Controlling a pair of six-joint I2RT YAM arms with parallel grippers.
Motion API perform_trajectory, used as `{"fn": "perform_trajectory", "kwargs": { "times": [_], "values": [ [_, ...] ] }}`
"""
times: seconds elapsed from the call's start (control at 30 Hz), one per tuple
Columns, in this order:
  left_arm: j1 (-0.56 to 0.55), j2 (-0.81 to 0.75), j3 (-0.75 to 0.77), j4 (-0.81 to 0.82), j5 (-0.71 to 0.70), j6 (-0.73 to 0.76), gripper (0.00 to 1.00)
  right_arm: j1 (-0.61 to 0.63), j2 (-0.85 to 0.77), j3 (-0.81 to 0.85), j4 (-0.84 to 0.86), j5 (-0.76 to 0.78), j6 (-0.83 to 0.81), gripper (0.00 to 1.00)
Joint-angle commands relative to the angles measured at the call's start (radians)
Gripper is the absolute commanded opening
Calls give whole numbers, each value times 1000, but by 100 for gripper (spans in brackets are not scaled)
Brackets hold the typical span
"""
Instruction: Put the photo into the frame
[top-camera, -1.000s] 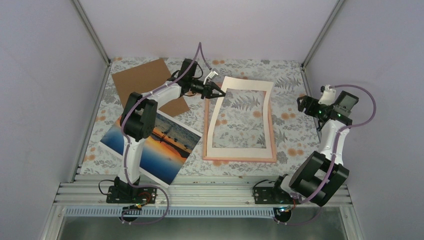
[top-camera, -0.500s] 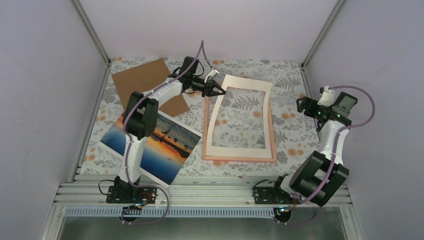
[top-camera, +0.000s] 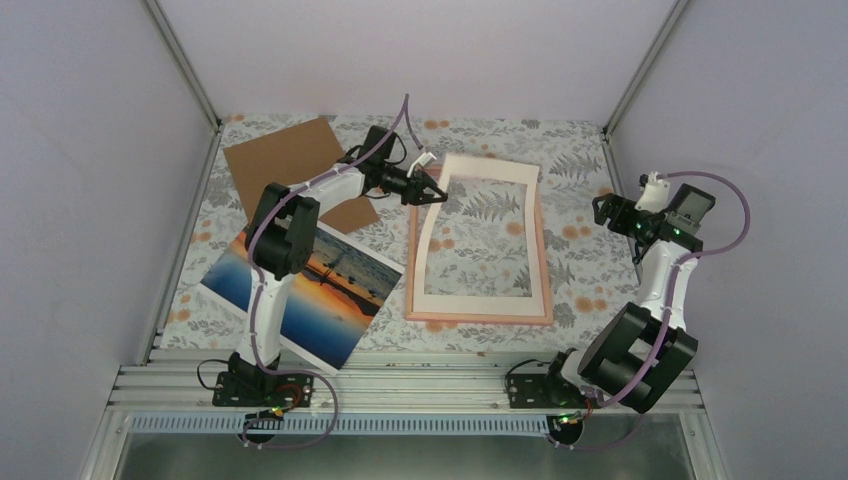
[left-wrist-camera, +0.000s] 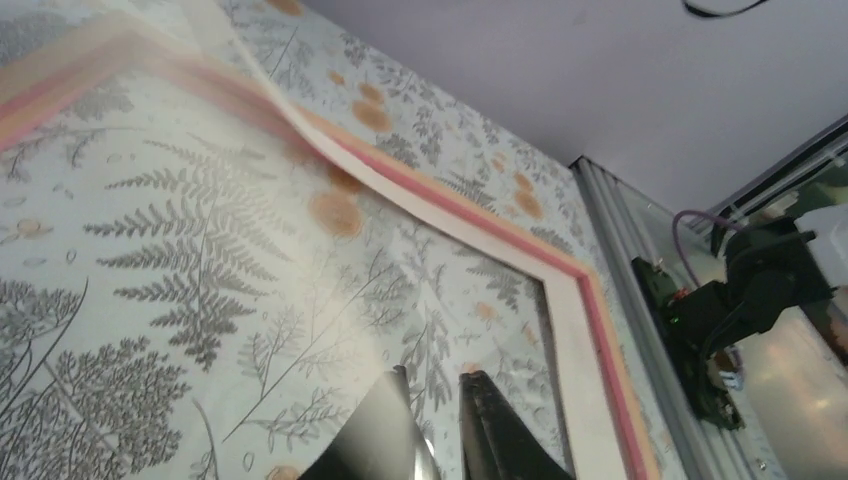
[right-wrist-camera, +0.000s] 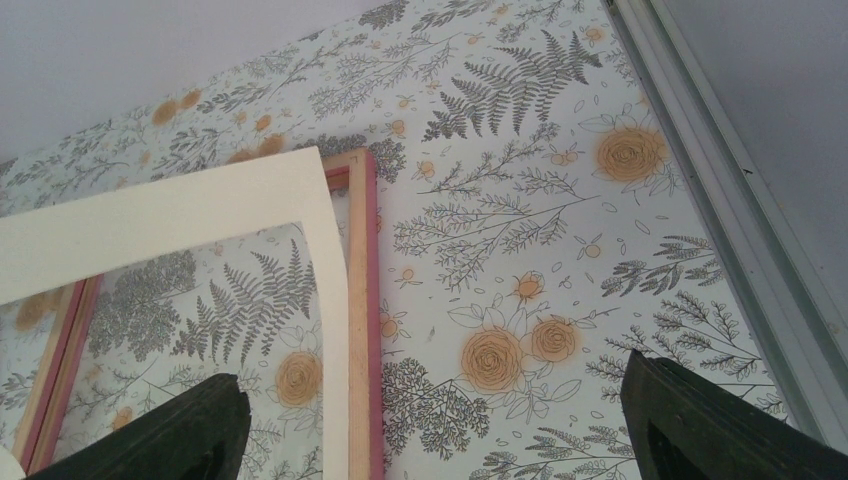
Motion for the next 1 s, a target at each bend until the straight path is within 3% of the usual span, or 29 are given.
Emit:
{"fn": "perform_trajectory", "kwargs": {
  "times": [0.0, 0.23, 0.3, 0.37, 0.4, 0.67, 0.97],
  "values": [
    [-7, -32, -37, 38, -55, -36, 20, 4, -24, -13, 14, -18, 6, 92],
    [-18, -112, -105, 35, -357, -45, 62, 4, -34, -12, 14, -16, 8, 92],
    [-26, -133, -117, 12, -432, -25, 76, 4, -36, -16, 17, -16, 11, 92],
    [-41, -157, -134, -13, -526, -1, 97, 5, -38, -20, 20, -16, 14, 92],
    [-50, -171, -145, -19, -568, 11, 100, 5, -40, -19, 21, -16, 15, 92],
    [-93, -242, -165, -99, -895, 56, 100, 9, -44, -20, 27, -21, 12, 92],
    [-99, -267, -130, -241, -1027, 177, 100, 16, -44, -24, 41, -22, 17, 92]
  ]
}}
